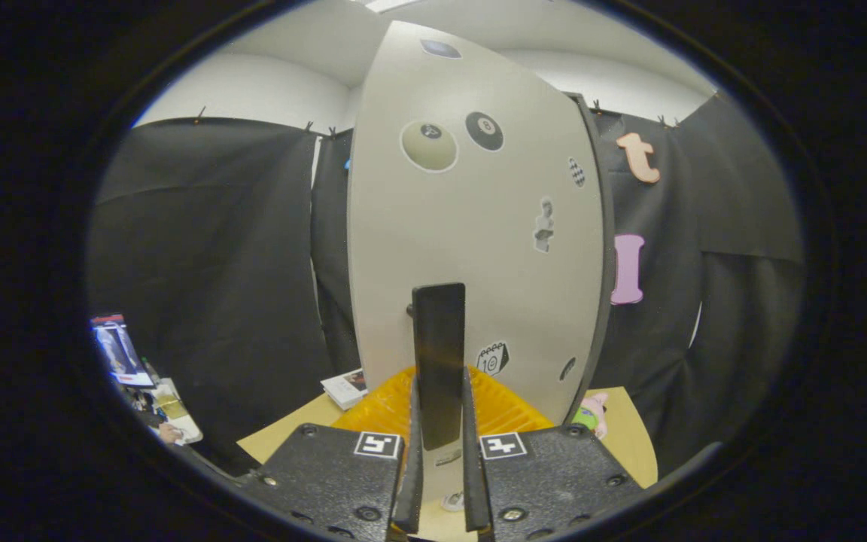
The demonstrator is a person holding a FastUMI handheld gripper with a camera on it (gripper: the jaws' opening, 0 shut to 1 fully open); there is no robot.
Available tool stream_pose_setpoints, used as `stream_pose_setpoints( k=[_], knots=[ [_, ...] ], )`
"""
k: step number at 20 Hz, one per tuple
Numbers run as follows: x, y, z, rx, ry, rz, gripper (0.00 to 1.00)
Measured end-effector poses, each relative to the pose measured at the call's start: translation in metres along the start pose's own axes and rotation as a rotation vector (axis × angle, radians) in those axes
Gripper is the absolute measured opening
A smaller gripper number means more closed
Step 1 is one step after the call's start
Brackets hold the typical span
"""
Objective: Open the shoe cabinet door, grab the shoes and put them into the shoe cabinet, then close the shoe cabinet door.
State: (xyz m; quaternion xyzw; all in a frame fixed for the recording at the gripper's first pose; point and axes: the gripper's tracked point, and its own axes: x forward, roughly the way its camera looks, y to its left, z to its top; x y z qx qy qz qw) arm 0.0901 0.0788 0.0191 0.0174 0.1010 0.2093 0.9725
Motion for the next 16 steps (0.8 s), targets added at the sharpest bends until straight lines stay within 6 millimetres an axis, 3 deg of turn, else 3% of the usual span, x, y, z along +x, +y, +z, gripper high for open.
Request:
stream_pose_setpoints(
  k=[7, 16],
  knots=[
    [-0.026, -0.045, 0.002, -0.018, -0.022, -0.103, 0.18],
    [-0.051, -0.118, 0.004, 0.071, -0.069, -0.239, 0.09]
  ],
)
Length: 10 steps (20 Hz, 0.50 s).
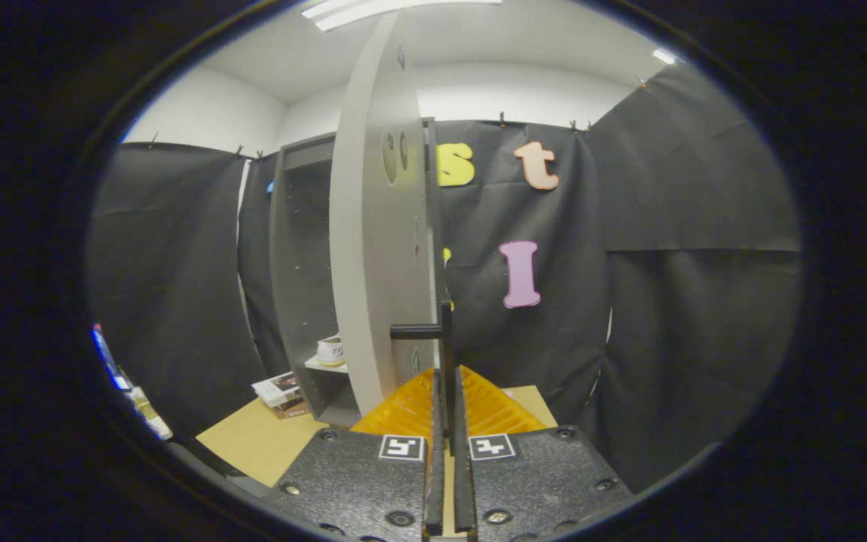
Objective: Open the shoe cabinet door, grab the shoes and put them into the shoe cabinet, then close the shoe cabinet door.
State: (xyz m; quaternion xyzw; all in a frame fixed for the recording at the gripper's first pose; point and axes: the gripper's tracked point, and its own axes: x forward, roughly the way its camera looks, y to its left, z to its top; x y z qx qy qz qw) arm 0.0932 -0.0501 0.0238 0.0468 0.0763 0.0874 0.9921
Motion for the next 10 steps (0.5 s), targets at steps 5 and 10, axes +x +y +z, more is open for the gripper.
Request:
stream_pose_setpoints(
  k=[5, 10],
  knots=[
    [-0.015, 0.007, 0.009, 0.032, -0.025, 0.092, 0.11],
    [-0.055, 0.013, 0.030, -0.036, -0.128, 0.035, 0.27]
  ],
)
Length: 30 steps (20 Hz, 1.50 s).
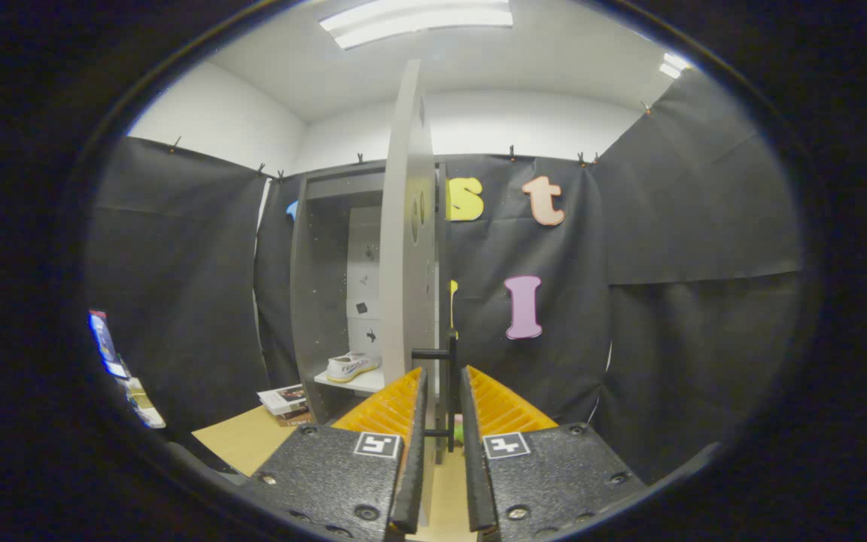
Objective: Open the shoe cabinet door, grab the shoes and put them into the shoe cabinet, then close the shoe cabinet door.
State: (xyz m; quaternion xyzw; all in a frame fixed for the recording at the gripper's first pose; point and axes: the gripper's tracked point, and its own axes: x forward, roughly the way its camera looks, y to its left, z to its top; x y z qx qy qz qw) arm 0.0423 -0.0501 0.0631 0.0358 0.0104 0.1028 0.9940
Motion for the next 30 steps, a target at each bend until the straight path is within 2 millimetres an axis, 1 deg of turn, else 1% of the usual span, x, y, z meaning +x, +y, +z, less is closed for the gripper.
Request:
stream_pose_setpoints(
  k=[1, 3, 4, 6, 7, 8, 9, 10, 11, 13, 15, 16, 18, 21, 25, 27, 28, 30],
  knots=[
    [-0.006, 0.005, -0.001, 0.007, 0.007, -0.007, 0.37],
    [-0.016, 0.022, -0.006, 0.027, 0.024, 0.000, 0.45],
    [-0.019, 0.032, -0.007, 0.039, 0.030, 0.006, 0.47],
    [-0.021, 0.046, -0.012, 0.079, 0.043, 0.011, 0.56],
    [-0.021, 0.051, -0.013, 0.101, 0.044, 0.007, 0.65],
    [-0.021, 0.057, -0.016, 0.125, 0.046, -0.003, 0.71],
    [-0.023, 0.062, -0.018, 0.141, 0.050, -0.008, 0.91],
    [-0.020, 0.068, -0.021, 0.149, 0.048, -0.013, 0.96],
    [-0.020, 0.075, -0.020, 0.156, 0.035, -0.008, 1.00],
    [-0.018, 0.095, -0.022, 0.160, 0.015, 0.001, 1.00],
    [-0.018, 0.113, -0.030, 0.138, 0.006, 0.003, 1.00],
    [-0.015, 0.126, -0.036, 0.102, 0.006, 0.002, 1.00],
    [-0.005, 0.143, -0.052, 0.016, 0.012, -0.020, 1.00],
    [0.008, 0.182, -0.074, -0.035, 0.005, -0.002, 1.00],
    [0.038, 0.227, -0.117, -0.075, -0.022, 0.013, 1.00],
    [0.054, 0.247, -0.145, -0.136, -0.012, 0.013, 1.00],
    [0.061, 0.255, -0.156, -0.153, -0.007, 0.011, 1.00],
    [0.074, 0.278, -0.181, -0.166, 0.017, 0.036, 1.00]
  ],
)
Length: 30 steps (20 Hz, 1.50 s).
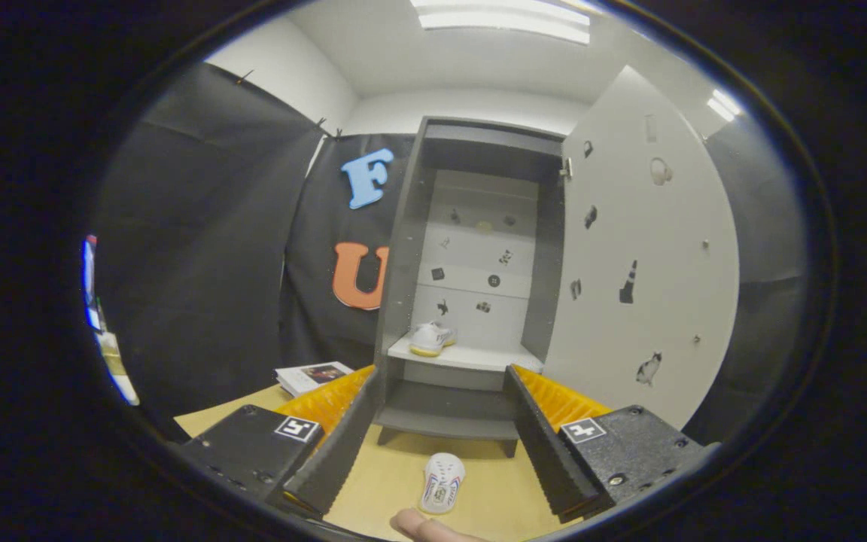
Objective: Open the shoe cabinet door, grab the shoes and put them into the shoe cabinet, then close the shoe cabinet door.
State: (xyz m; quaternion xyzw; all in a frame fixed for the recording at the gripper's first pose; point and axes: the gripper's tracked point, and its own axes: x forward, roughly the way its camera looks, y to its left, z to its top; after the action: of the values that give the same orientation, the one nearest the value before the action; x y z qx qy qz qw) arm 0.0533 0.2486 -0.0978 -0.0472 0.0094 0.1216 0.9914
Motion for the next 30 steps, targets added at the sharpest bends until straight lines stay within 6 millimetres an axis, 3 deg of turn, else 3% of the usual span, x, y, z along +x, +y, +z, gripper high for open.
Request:
stream_pose_setpoints(
  k=[2, 5, 15, 21, 24, 30],
  knots=[
    [0.014, 0.017, -0.024, 0.025, 0.040, 0.026, 1.00],
    [0.036, 0.027, -0.060, 0.071, 0.103, 0.032, 1.00],
    [0.105, 0.024, -0.208, 0.369, 0.393, 0.041, 0.99],
    [0.143, 0.005, -0.303, 0.228, 0.533, -0.022, 0.95],
    [0.150, -0.004, -0.337, 0.291, 0.608, -0.057, 0.94],
    [0.161, 0.004, -0.377, 0.382, 0.707, -0.011, 0.74]
  ],
)
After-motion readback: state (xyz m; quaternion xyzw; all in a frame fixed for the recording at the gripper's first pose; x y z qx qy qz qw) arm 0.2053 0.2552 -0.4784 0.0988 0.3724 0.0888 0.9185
